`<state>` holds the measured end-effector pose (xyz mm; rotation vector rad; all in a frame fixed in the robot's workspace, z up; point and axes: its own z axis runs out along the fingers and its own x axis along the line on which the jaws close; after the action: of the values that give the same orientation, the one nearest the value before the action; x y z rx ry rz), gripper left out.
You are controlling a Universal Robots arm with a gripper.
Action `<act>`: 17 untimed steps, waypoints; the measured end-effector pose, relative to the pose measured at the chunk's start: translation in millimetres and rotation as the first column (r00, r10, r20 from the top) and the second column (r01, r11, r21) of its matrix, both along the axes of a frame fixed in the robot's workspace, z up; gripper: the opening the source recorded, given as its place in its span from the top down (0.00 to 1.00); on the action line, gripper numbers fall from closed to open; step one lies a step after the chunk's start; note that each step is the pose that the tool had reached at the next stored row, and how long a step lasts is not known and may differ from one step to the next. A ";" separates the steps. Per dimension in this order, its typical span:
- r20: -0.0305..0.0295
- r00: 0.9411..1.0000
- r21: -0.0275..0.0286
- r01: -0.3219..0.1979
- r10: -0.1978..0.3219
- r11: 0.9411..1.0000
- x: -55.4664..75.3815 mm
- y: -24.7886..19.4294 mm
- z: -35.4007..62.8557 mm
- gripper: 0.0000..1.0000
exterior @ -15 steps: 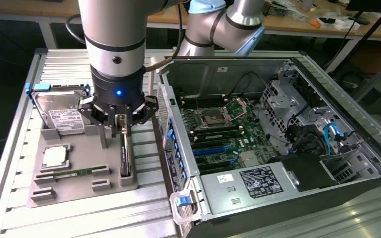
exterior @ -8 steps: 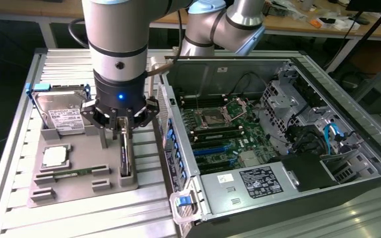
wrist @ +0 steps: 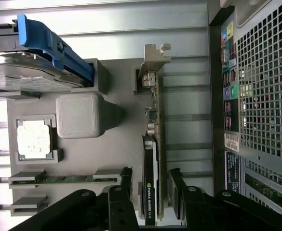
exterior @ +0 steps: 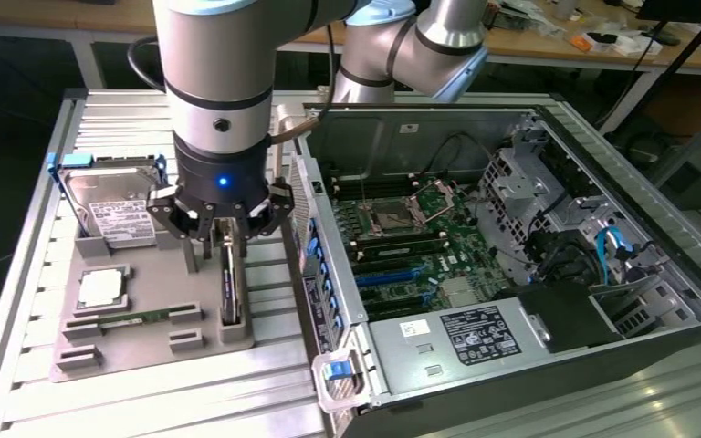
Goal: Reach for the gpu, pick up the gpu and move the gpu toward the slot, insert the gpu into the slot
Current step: 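Pick up the gpu and move the gpu toward the slot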
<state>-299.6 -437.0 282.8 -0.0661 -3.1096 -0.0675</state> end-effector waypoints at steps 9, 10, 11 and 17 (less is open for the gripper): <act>-0.005 1.000 0.000 0.000 0.000 1.000 2.7 -0.6 -8.6 0.56; -0.005 1.000 0.000 0.000 0.000 1.000 3.2 -0.7 -9.5 0.56; -0.005 1.000 0.000 0.000 0.000 1.000 3.6 -0.6 -10.6 0.56; -0.005 1.000 0.000 0.000 0.000 1.000 5.2 -0.6 -16.3 0.56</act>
<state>-294.4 -437.7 266.5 -0.0663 -3.1044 -0.0673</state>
